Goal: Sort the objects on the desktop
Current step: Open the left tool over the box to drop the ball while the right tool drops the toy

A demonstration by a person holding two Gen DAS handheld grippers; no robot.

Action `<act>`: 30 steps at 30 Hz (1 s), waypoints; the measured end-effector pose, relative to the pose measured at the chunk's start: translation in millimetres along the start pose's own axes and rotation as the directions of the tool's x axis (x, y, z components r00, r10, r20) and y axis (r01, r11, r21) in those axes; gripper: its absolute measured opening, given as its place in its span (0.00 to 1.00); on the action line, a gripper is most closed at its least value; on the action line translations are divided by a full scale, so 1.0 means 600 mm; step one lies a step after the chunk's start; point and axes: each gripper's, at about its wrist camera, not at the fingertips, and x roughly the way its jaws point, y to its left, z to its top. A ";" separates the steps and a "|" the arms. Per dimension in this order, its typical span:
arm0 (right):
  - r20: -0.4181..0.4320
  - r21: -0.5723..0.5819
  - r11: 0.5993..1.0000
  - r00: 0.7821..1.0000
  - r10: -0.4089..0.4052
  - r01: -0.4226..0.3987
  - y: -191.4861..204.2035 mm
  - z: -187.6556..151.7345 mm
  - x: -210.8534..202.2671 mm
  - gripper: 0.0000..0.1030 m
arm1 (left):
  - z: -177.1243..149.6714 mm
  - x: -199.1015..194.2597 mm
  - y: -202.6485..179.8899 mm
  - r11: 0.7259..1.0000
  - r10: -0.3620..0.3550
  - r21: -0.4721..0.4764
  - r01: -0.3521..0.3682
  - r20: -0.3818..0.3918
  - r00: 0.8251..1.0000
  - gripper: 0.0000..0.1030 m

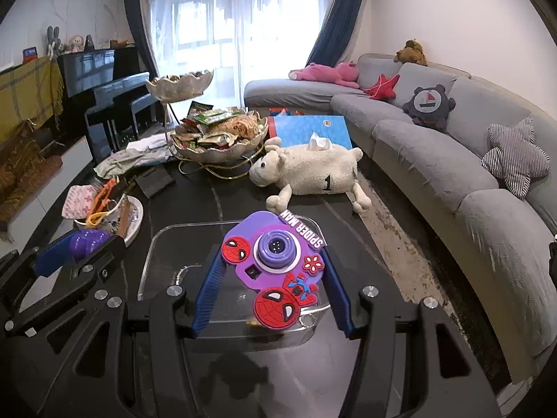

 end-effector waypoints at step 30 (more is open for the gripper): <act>-0.161 -0.038 0.996 0.985 0.068 -0.075 -0.019 0.031 0.150 0.58 | 0.032 0.161 0.001 0.999 -0.040 -0.037 0.032 -0.259 0.965 0.55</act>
